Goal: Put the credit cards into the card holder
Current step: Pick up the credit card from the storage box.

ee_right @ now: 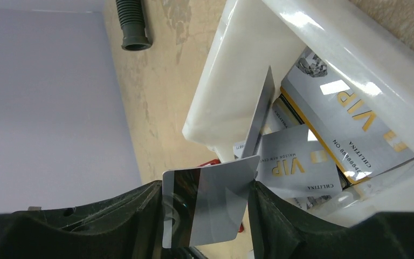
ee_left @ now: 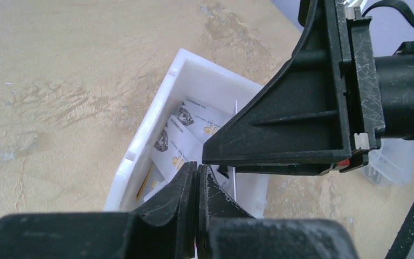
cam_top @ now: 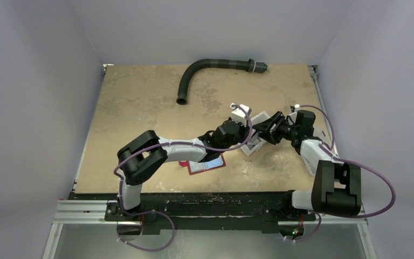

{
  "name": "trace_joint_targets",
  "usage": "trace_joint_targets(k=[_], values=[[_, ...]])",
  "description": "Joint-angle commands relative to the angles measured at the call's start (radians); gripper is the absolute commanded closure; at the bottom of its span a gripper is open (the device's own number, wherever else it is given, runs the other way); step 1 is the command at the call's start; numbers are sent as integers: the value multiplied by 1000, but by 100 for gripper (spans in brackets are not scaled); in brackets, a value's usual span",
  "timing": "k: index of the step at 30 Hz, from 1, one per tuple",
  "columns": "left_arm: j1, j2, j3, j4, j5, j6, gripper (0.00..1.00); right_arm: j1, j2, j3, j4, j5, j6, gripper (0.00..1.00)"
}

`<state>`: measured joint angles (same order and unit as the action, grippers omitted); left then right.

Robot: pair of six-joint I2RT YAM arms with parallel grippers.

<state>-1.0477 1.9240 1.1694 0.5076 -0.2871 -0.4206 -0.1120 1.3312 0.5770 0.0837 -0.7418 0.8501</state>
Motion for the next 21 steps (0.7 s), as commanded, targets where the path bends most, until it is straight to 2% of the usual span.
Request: trace_joint_targets(k=[1,5,8,9,13,17,21], values=[[3,-54,-15,93,-15,27,100,2,-25,56,-62,23,-79,66],[4,-67,21,-12,46,-3,99,2,-35,57,-70,25,-101,75],[9,-116,43,-123,110,-58,84,2,-49,69,-82,23,-156,75],[11,-144,38,-153,119,-78,74,2,-56,79,-119,35,-188,75],[47,-287,0,-285,205,-157,43,4,-84,139,-232,128,-327,74],[117,-439,-92,-360,384,-248,30,22,-139,181,-307,175,-402,74],[189,-636,-240,-374,513,-366,27,113,-210,220,-371,255,-412,74]])
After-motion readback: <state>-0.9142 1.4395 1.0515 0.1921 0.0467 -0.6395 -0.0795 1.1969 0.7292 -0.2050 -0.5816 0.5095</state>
